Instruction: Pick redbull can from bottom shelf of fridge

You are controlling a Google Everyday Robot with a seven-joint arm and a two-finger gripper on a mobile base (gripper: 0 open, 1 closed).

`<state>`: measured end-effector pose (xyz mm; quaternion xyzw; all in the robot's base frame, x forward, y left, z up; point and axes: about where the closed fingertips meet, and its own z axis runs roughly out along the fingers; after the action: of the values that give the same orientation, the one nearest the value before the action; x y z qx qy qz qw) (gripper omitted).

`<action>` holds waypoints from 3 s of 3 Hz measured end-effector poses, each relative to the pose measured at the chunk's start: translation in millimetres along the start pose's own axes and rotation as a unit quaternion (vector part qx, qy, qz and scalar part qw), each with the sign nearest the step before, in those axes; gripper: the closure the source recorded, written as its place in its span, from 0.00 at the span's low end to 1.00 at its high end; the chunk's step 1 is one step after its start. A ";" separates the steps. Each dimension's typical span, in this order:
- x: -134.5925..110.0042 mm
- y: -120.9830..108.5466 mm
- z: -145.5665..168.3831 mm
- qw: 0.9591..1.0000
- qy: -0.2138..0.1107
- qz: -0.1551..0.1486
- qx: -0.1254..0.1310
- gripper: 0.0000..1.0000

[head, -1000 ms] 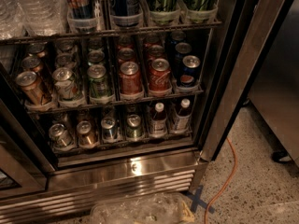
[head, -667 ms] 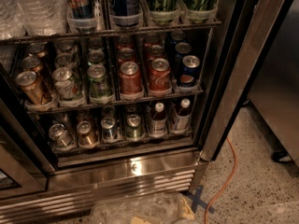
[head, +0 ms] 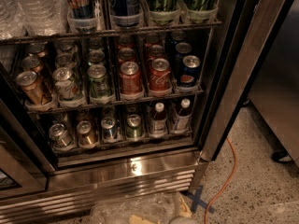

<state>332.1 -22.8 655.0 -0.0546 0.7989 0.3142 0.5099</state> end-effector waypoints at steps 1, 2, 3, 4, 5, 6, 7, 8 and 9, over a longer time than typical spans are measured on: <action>-11.2 6.1 30.0 0.998 -0.032 -0.047 -0.009 0.00; -14.0 8.4 67.8 0.996 -0.061 -0.070 -0.011 0.00; 2.4 30.0 102.4 0.993 -0.082 -0.078 -0.020 0.00; 8.5 28.9 112.2 0.993 -0.097 -0.071 -0.006 0.00; 8.8 28.8 111.8 0.993 -0.097 -0.071 -0.006 0.00; 9.4 28.6 121.4 0.991 -0.115 -0.075 0.006 0.00; 28.6 27.5 156.8 0.989 -0.123 -0.072 0.038 0.00; 27.8 33.7 186.1 0.983 -0.141 -0.103 0.065 0.00; -3.5 43.2 194.0 0.965 -0.189 -0.158 0.090 0.00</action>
Offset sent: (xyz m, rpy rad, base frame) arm 0.1275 0.0567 -0.0374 0.0521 -0.3578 -0.1833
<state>467.5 119.0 622.4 -0.0740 0.6945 0.1609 0.6974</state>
